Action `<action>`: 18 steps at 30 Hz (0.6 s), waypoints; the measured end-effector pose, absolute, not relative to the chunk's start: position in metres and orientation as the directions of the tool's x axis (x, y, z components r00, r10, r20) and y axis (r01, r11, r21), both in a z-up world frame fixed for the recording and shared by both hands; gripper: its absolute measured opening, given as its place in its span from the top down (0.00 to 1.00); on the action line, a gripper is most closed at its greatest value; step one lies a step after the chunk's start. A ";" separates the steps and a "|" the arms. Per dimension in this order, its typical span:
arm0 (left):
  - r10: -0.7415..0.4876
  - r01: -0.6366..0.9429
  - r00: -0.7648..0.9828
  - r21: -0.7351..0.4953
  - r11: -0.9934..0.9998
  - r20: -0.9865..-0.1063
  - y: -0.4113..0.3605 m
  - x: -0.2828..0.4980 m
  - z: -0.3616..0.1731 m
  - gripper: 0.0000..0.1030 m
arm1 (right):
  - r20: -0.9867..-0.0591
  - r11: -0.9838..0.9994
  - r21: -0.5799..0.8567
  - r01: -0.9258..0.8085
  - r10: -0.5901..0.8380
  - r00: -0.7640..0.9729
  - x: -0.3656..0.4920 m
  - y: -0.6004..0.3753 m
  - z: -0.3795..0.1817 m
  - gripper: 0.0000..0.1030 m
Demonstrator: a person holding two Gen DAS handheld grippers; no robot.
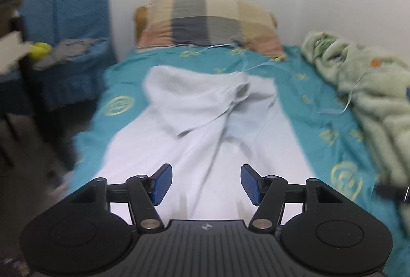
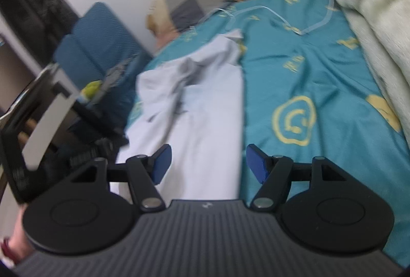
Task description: Fold clothes
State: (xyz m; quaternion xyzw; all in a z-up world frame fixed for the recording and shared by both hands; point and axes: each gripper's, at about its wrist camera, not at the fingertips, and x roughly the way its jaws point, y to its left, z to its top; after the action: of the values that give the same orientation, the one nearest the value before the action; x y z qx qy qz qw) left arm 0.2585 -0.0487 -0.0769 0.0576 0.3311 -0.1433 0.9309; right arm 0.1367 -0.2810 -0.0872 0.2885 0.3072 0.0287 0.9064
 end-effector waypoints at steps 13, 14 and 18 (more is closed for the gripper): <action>-0.226 0.317 0.736 0.029 0.948 -0.639 -0.005 0.240 -0.096 0.40 | -0.520 0.929 0.269 -0.256 0.363 0.773 0.280 -0.180 -0.054 0.34; -0.240 0.319 0.725 0.006 0.948 -0.645 -0.001 0.244 -0.101 0.40 | -0.528 0.927 0.246 -0.283 0.373 0.763 0.302 -0.168 -0.062 0.34; -0.284 0.341 0.680 -0.052 0.939 -0.676 0.009 0.255 -0.125 0.40 | -0.586 0.922 0.143 -0.359 0.371 0.721 0.382 -0.121 -0.097 0.36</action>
State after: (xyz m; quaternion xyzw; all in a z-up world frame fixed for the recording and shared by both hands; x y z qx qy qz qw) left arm 0.2550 0.0089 -0.1253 0.0390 0.3619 -0.1706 0.9156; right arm 0.3820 -0.1211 -0.0967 0.0099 0.3178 0.1967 0.9275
